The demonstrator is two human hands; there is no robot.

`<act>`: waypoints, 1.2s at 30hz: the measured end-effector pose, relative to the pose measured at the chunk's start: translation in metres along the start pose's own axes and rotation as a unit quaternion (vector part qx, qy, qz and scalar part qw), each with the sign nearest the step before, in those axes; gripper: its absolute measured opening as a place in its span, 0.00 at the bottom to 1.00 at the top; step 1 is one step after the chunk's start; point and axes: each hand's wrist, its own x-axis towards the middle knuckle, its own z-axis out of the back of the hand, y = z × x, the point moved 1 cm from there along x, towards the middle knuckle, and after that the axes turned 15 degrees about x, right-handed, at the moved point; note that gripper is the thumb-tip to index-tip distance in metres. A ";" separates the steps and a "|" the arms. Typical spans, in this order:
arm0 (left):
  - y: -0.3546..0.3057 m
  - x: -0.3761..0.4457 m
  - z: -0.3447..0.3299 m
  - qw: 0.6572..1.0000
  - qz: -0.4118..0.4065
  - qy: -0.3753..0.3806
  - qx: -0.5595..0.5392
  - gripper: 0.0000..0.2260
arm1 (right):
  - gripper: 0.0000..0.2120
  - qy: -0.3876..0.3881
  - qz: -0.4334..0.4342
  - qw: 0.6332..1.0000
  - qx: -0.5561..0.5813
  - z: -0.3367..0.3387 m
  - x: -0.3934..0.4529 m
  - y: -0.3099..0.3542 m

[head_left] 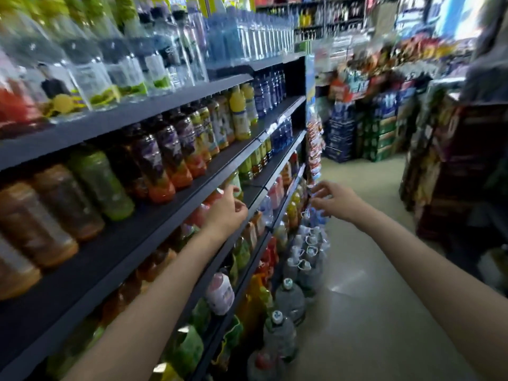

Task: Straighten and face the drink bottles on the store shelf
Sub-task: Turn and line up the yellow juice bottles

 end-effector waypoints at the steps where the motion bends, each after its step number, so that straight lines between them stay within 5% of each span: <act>1: -0.010 0.027 -0.011 1.000 -0.002 -0.005 -0.003 0.19 | 0.13 0.006 0.011 1.000 -0.007 0.012 0.027 -0.007; 13: -0.082 0.304 -0.064 0.980 0.071 -0.092 0.160 0.17 | 0.14 0.051 0.156 0.951 -0.263 0.138 0.342 -0.041; 17: -0.071 0.381 -0.068 0.968 0.152 -0.169 0.104 0.22 | 0.17 0.091 0.169 0.932 -0.306 0.145 0.436 -0.060; 24: -0.050 0.526 -0.083 0.895 0.270 -0.355 0.001 0.37 | 0.22 0.169 0.200 0.914 -0.310 0.135 0.612 -0.068; 31: -0.035 0.572 -0.094 0.844 0.397 -0.361 -0.005 0.33 | 0.25 0.222 0.285 0.908 -0.213 0.089 0.727 -0.021; 36: -0.035 0.581 -0.107 0.832 0.417 -0.365 -0.020 0.25 | 0.33 0.315 0.373 0.862 -0.138 0.029 0.748 -0.019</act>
